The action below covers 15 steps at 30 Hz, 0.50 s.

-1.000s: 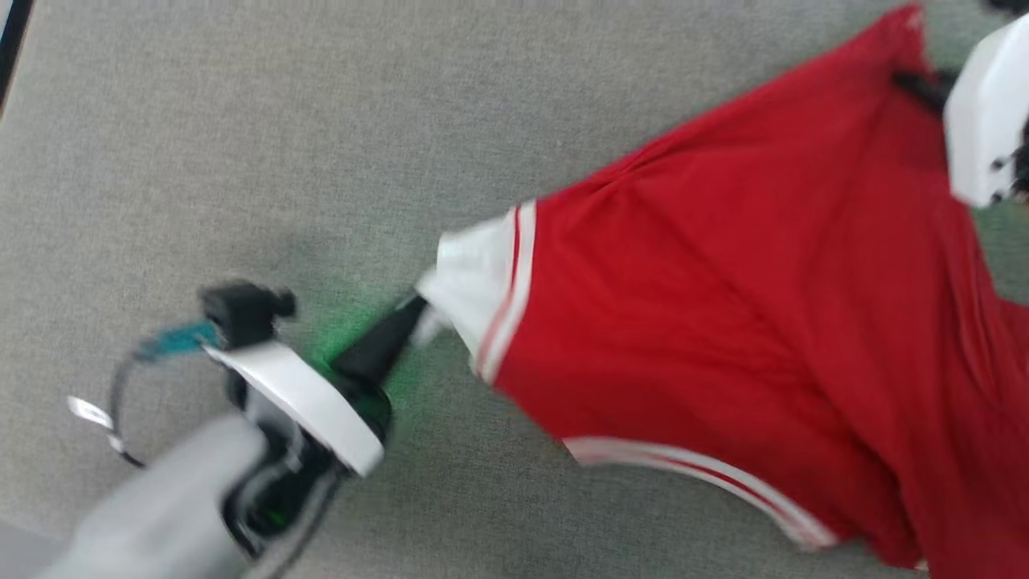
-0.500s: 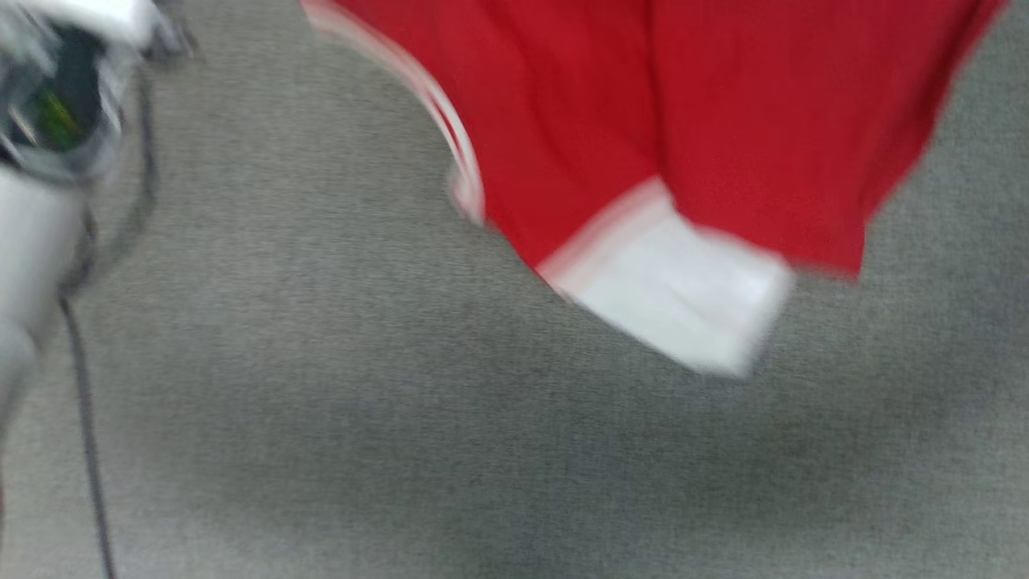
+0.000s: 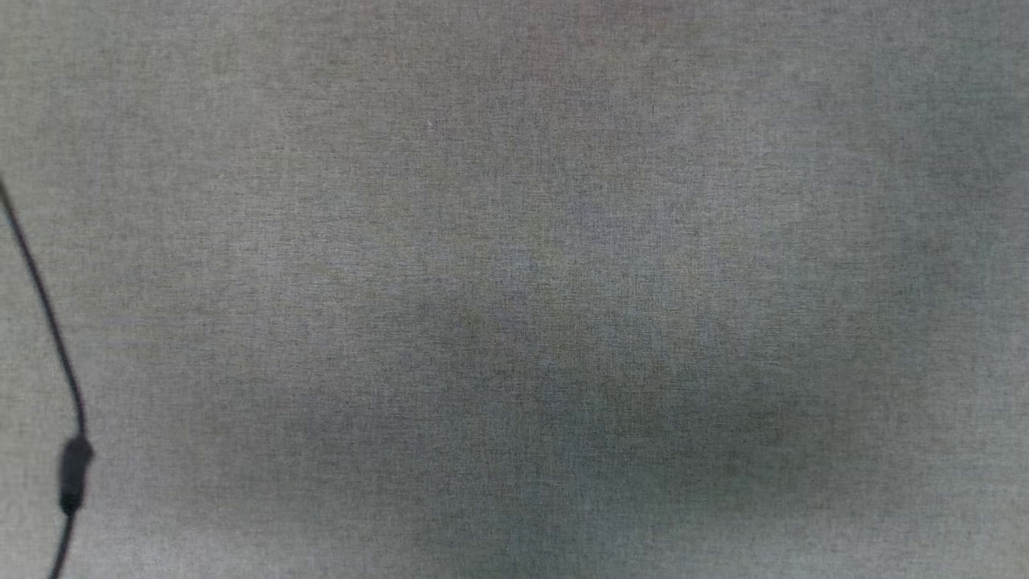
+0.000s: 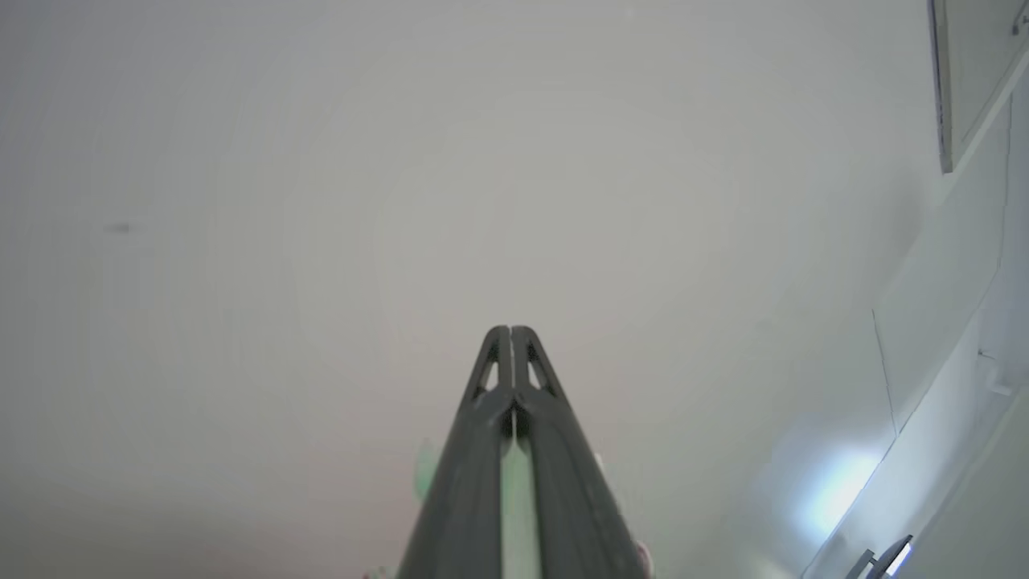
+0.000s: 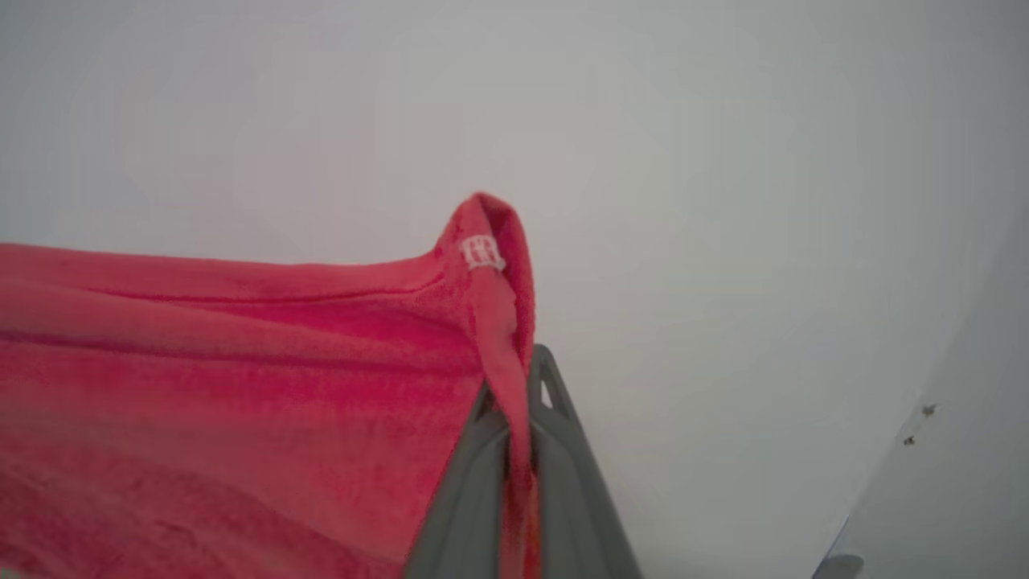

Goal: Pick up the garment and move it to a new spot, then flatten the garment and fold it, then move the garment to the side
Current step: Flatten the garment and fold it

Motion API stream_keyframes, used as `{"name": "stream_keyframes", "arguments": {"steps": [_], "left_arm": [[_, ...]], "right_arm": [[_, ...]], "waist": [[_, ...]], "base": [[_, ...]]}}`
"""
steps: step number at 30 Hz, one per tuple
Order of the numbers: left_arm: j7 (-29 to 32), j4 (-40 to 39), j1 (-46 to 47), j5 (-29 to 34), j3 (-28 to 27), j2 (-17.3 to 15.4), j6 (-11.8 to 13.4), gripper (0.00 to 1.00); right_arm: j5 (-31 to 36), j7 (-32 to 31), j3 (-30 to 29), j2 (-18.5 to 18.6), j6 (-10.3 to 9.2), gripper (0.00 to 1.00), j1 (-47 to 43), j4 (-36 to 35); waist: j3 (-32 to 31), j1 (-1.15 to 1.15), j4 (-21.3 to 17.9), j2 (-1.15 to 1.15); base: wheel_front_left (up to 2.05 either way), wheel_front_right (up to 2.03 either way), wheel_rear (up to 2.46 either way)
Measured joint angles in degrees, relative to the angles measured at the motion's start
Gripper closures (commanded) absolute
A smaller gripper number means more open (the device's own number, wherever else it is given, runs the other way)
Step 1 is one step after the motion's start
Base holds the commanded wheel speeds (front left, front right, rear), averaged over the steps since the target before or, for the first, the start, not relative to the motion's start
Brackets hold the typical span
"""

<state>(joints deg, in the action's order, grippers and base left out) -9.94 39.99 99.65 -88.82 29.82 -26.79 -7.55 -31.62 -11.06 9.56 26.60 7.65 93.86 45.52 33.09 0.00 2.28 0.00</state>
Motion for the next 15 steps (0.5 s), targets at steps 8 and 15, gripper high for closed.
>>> {"name": "stream_keyframes", "arguments": {"steps": [8,15], "left_arm": [[2.29,-7.08,-12.98,-1.82,3.14,1.25,0.07,1.0],[4.69,-25.05,-32.08,-4.94,4.34,-1.15,0.07,1.0]], "right_arm": [[-3.47,0.46,5.65,0.33,-0.11,1.0,-8.06,-0.35],[-11.39,0.1,11.18,3.59,-0.16,1.0,-23.4,-9.92]], "waist": [[0.99,0.0,0.37,0.0],[-0.22,0.0,0.12,0.0]], "base": [[0.0,0.0,0.0],[0.0,0.0,0.0]]}}
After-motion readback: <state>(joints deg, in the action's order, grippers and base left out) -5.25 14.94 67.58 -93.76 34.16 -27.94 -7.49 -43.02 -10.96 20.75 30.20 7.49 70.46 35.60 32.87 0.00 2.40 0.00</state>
